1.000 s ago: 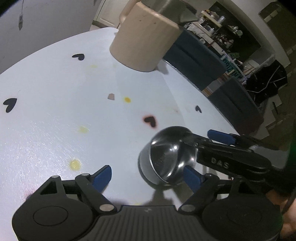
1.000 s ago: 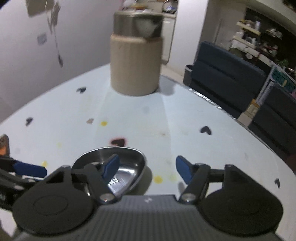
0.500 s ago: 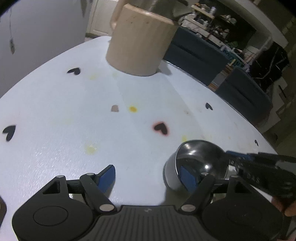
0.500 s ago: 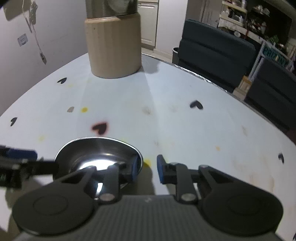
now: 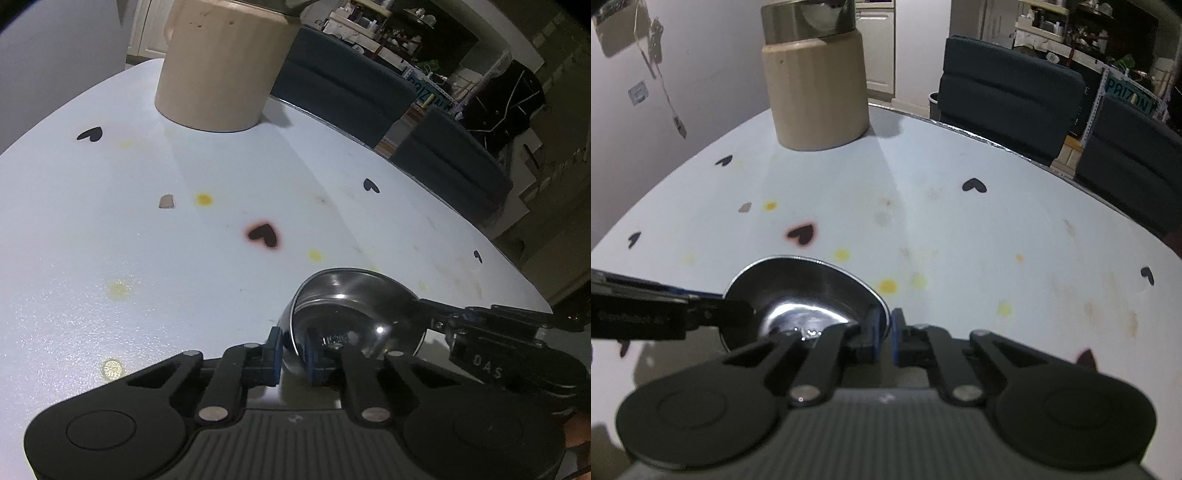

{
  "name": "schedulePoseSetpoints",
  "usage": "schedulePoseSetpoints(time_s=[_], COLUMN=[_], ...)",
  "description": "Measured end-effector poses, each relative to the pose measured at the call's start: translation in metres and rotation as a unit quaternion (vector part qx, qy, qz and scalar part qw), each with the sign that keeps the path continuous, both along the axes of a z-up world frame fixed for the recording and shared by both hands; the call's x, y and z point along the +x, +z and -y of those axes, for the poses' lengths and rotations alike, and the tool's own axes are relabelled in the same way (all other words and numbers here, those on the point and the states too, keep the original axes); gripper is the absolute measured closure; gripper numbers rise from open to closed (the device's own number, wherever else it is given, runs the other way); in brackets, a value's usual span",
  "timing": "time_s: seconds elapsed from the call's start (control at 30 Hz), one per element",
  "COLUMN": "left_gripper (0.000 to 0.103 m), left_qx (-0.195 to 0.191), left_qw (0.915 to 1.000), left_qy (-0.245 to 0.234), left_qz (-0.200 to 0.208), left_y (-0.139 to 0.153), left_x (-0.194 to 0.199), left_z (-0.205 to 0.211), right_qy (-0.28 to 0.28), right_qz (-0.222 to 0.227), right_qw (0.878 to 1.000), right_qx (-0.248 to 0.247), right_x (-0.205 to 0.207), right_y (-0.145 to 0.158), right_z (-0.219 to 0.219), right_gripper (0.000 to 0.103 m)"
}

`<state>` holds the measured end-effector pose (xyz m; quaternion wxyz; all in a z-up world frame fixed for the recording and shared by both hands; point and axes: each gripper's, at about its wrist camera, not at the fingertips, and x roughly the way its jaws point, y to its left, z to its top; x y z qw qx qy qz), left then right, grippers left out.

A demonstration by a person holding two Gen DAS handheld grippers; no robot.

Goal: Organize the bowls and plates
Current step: 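Lift the round steel bowl and carry it over the steel tray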

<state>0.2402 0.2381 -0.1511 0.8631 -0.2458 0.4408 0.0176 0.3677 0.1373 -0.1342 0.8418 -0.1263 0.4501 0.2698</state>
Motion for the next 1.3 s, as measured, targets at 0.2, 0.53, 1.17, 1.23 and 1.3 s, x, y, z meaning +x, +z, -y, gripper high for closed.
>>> schedulePoseSetpoints(time_s=[0.2, 0.53, 1.17, 1.23, 1.3], left_gripper=[0.097, 0.097, 0.097, 0.097, 0.097], left_qx=[-0.015, -0.042, -0.043, -0.044, -0.042], left_qw=[0.9995, 0.9942, 0.9750, 0.9721, 0.9692], left_qy=[-0.006, -0.058, -0.201, -0.217, -0.231], left_qz=[0.029, 0.080, 0.083, 0.077, 0.073], left_y=[0.019, 0.060, 0.070, 0.067, 0.063], left_x=[-0.006, -0.025, -0.034, -0.033, -0.032], left_z=[0.005, 0.052, 0.201, 0.216, 0.230], right_qy=[-0.020, -0.064, -0.176, -0.186, -0.194], right_qz=[0.016, 0.051, 0.082, 0.079, 0.079], right_qw=[1.000, 0.996, 0.979, 0.977, 0.976], right_qx=[0.016, 0.045, 0.066, 0.062, 0.057], right_x=[-0.007, -0.038, -0.125, -0.129, -0.136], right_y=[0.015, 0.062, 0.100, 0.098, 0.097], right_z=[0.011, 0.071, 0.241, 0.253, 0.267], right_gripper=[0.098, 0.098, 0.098, 0.098, 0.098])
